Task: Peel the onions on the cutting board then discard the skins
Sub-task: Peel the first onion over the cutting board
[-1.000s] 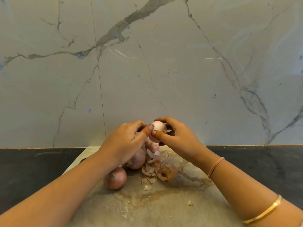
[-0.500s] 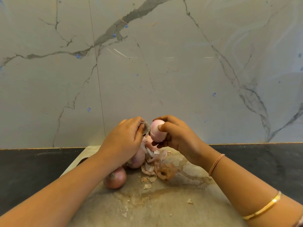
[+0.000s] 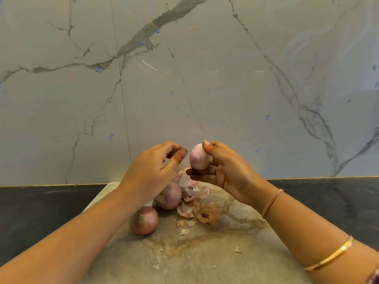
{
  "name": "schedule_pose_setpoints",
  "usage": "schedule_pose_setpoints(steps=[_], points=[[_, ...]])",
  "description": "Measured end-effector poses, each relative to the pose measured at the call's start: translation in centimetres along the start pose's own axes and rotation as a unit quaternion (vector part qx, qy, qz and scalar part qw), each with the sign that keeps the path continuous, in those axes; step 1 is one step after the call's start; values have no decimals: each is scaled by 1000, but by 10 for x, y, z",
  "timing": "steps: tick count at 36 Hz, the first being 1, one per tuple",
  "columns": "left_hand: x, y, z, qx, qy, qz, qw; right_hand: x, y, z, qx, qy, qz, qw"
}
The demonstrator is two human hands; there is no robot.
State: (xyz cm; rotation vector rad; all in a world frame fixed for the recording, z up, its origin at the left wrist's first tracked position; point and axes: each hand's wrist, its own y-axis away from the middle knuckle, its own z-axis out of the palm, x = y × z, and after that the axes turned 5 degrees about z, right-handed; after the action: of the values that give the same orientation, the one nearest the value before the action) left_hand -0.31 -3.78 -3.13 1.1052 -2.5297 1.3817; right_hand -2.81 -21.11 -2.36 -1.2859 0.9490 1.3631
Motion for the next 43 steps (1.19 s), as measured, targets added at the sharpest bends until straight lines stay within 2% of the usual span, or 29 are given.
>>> schedule_pose_setpoints(steps=[11,17,23,29,33,39,43], points=[[10,3,2,0,37,65,997,1,0,1,12,16,8,1000],[6,3,3,22,-47,71,996,3,0,3,14,25,9,1000],[7,0,0,45,-44,52,997,2,0,4,19,20,4,1000],[6,2,1,30,-25,50,998,6,-4,1,63,36,16,997],[8,3,3,17,-5,58,998,7,-2,3,38,63,15,997],[6,3,4,38,-38,37,998,7,-2,2,41,74,6,996],[-1,1,1,61,-61,-3,996,5,-1,-1,46,38,13,998]])
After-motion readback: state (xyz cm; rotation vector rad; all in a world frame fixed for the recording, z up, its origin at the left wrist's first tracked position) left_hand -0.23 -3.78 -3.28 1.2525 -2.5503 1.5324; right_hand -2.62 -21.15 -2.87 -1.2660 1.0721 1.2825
